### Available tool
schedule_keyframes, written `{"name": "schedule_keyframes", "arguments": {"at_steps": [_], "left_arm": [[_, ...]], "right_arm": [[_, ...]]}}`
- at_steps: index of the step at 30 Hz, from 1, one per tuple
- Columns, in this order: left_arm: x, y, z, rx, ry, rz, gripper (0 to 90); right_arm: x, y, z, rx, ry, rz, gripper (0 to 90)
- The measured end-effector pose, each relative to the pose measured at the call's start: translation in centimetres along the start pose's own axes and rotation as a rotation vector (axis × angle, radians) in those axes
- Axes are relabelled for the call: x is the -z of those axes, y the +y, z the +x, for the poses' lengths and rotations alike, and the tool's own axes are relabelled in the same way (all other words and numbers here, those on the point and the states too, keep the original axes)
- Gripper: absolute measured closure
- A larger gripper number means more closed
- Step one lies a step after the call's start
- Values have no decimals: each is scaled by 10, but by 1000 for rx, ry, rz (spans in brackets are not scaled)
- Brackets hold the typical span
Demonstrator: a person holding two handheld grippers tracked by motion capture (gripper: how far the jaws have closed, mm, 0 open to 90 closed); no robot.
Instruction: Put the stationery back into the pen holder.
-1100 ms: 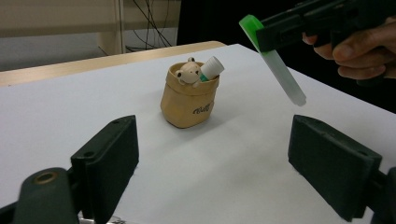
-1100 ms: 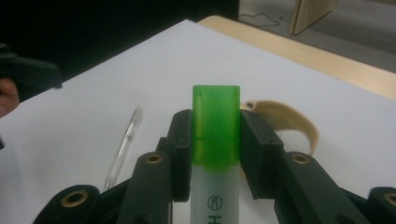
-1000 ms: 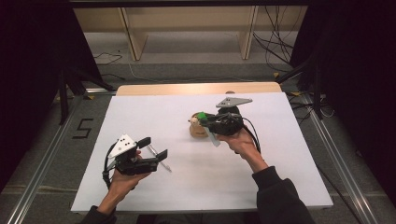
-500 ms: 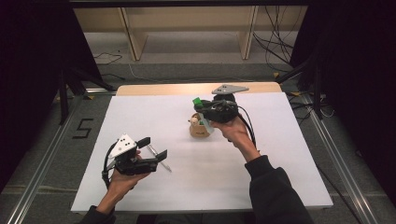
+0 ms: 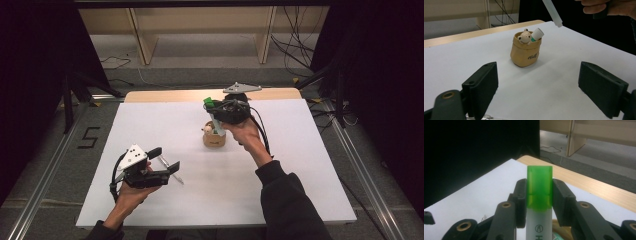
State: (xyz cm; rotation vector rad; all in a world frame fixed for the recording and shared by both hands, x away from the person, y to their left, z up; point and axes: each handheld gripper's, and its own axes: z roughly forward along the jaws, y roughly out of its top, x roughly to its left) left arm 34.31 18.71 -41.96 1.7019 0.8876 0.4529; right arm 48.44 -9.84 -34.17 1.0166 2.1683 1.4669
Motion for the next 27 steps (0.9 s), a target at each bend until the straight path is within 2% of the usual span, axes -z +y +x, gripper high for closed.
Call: {"name": "schedule_keyframes", "arguments": {"at_steps": [8,15,27], "left_arm": [[0,0,0,-1,-2,4,157],[0,0,1,12,-9,-1,157],[-1,0,0,12,-7,2,158]], "right_arm": [[-5,6,-10,-53,-11,-25,673],[-14,7,-15,-58,-43,-35,673],[-27,2,-20,-43,-88,-30,672]]}}
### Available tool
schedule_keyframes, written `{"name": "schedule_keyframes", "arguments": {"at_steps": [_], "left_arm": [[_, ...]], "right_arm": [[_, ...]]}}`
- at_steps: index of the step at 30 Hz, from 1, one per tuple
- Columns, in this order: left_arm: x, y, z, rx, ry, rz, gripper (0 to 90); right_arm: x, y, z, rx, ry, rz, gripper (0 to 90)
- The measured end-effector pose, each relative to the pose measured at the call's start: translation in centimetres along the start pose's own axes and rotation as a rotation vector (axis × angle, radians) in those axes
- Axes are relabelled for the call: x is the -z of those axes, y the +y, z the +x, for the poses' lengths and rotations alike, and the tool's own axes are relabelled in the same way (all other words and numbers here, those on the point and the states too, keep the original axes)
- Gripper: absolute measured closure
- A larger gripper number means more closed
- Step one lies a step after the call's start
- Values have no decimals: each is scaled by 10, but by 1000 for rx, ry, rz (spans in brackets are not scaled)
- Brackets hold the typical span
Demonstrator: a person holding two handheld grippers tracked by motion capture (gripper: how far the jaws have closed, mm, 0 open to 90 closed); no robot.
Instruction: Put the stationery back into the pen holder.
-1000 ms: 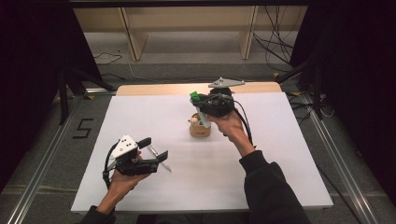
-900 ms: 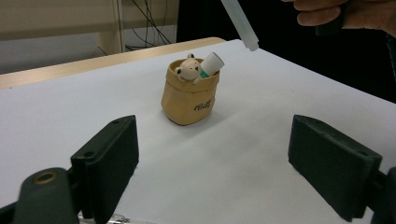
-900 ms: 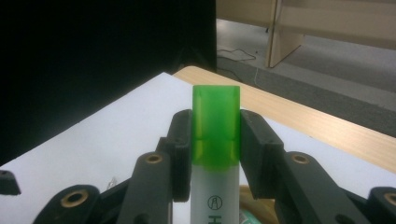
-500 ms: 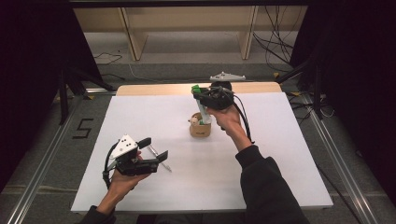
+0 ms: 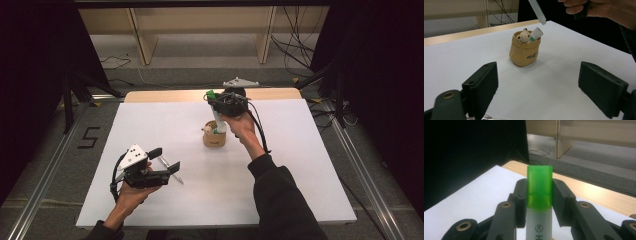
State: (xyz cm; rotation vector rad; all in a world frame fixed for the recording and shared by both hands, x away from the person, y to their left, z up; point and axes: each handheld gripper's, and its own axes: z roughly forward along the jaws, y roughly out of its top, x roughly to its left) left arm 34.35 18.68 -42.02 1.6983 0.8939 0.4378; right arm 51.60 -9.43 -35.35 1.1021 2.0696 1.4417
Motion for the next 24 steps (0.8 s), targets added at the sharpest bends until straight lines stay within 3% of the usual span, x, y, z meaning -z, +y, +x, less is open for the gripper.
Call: {"name": "schedule_keyframes", "arguments": {"at_steps": [24], "left_arm": [[0,0,-1,-8,-9,3,158]], "right_arm": [[-35,-11,-8,-27,-49,2,672]]}}
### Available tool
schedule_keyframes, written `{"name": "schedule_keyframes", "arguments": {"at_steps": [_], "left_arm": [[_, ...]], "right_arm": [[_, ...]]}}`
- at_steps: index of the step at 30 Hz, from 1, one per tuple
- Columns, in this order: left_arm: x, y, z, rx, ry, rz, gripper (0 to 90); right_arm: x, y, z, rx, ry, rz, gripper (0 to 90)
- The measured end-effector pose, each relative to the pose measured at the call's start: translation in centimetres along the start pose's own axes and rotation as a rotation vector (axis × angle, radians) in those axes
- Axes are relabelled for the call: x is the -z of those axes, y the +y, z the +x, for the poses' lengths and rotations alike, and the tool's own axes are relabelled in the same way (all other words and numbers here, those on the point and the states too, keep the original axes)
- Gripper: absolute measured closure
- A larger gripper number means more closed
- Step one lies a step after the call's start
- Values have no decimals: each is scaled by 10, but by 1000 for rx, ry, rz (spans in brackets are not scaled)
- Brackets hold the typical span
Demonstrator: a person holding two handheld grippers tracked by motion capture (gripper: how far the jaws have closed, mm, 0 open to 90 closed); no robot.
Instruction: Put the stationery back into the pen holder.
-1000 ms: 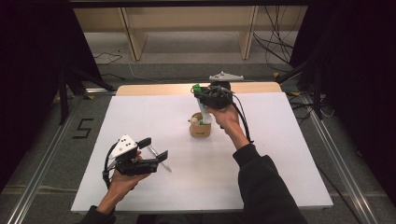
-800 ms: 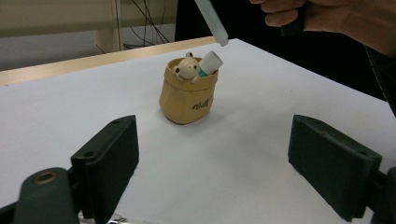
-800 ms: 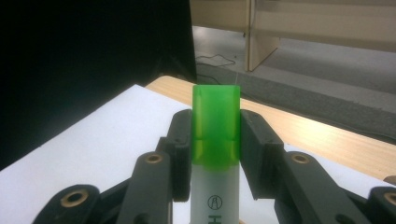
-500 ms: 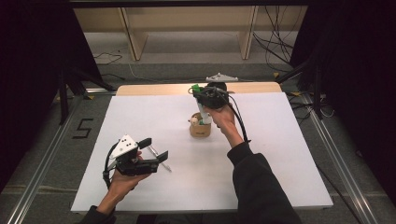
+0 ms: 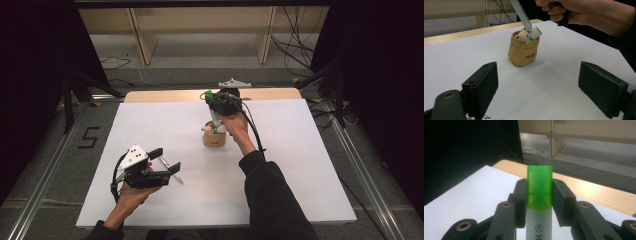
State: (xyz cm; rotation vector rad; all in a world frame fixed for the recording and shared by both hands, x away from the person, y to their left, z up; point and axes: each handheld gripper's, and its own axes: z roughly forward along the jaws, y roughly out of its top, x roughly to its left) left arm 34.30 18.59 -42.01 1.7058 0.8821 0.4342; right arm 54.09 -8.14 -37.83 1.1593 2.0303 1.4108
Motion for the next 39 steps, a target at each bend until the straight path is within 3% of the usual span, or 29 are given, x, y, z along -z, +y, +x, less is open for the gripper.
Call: {"name": "schedule_keyframes", "arguments": {"at_steps": [12,20,31,39], "left_arm": [[0,0,0,0,-2,0,158],[0,0,-1,-2,-4,1,158],[-1,0,-2,-3,-3,6,158],[-1,0,-2,-1,-2,5,158]], "right_arm": [[-12,-9,-2,17,-1,15,671],[-10,-12,-1,53,0,30,672],[2,-16,-1,59,17,26,673],[2,-17,2,60,21,44,673]]}}
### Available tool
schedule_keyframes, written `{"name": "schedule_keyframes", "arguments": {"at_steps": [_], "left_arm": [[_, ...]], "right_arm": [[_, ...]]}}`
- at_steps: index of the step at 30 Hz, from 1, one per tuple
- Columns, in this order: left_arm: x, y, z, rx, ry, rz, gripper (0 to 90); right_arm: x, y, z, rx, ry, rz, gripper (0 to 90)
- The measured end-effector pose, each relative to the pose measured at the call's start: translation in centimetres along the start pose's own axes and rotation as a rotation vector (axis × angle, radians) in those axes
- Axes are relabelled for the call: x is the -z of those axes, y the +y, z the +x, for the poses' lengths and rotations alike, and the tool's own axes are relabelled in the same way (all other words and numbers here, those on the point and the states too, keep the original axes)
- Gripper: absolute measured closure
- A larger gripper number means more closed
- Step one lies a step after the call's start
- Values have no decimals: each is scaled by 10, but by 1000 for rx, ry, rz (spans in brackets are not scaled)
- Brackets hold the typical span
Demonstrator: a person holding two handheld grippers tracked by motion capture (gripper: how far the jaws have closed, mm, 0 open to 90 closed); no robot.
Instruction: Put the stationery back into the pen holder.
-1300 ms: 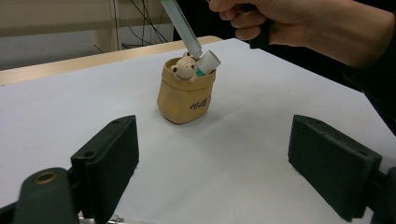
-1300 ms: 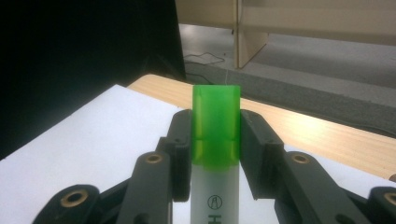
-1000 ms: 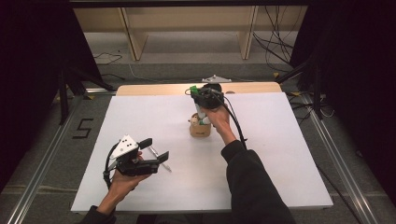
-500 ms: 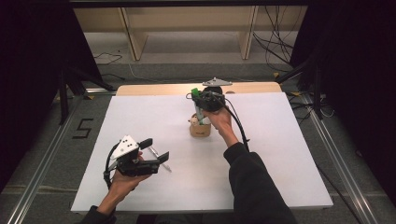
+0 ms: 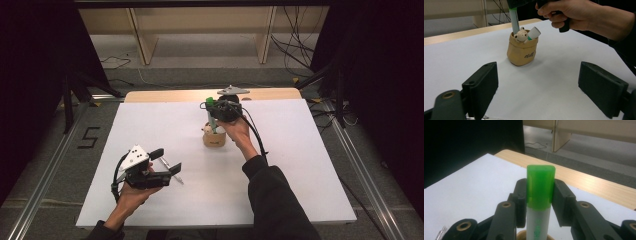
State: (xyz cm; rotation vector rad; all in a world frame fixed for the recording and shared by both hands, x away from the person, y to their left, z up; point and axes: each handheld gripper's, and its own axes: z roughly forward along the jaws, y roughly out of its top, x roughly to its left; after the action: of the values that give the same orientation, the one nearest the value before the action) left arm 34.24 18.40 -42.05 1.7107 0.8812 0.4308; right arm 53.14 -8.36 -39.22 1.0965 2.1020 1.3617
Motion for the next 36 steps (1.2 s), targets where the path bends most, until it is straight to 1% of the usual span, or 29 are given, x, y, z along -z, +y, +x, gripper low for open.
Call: {"name": "schedule_keyframes", "arguments": {"at_steps": [3,8,10,11,12,13,16,21,24,25,26,27,28,29,32,34,36], "left_arm": [[0,0,0,0,0,-3,158],[0,0,-1,-4,0,1,158],[0,0,-1,-2,1,0,158],[0,0,-1,-2,1,0,158],[0,0,-1,-3,1,0,158],[0,0,-1,-3,1,0,158],[0,0,0,-1,0,1,158],[-1,0,0,0,1,1,158],[0,0,-1,-5,1,2,158],[0,0,-1,-3,3,1,158],[0,0,-1,-3,3,1,158],[0,0,0,-1,4,0,158],[0,0,0,-2,4,2,158],[0,0,1,-1,5,2,158],[0,0,1,-1,10,-2,158],[0,0,2,0,11,-2,158],[0,0,2,0,12,-3,158]], "right_arm": [[1,0,0,-12,2,9,673],[0,-1,2,-15,11,24,673],[-1,-1,2,-29,4,40,673],[-4,-3,3,-13,-6,70,674],[-7,-6,5,12,-26,96,674],[-8,-8,5,25,-47,104,673],[-8,-9,2,17,-34,103,673],[-6,-8,2,18,-26,122,669],[-6,-9,0,6,-13,151,659],[-5,-9,0,1,-13,153,632],[-4,-9,-1,-12,-7,144,573],[-2,-7,-2,-29,8,136,534],[-2,-7,-2,-29,8,136,534],[2,-4,-3,-41,32,116,476],[10,0,-2,-35,46,99,424],[16,2,-2,-29,50,96,383],[22,2,-1,-19,52,95,364]]}}
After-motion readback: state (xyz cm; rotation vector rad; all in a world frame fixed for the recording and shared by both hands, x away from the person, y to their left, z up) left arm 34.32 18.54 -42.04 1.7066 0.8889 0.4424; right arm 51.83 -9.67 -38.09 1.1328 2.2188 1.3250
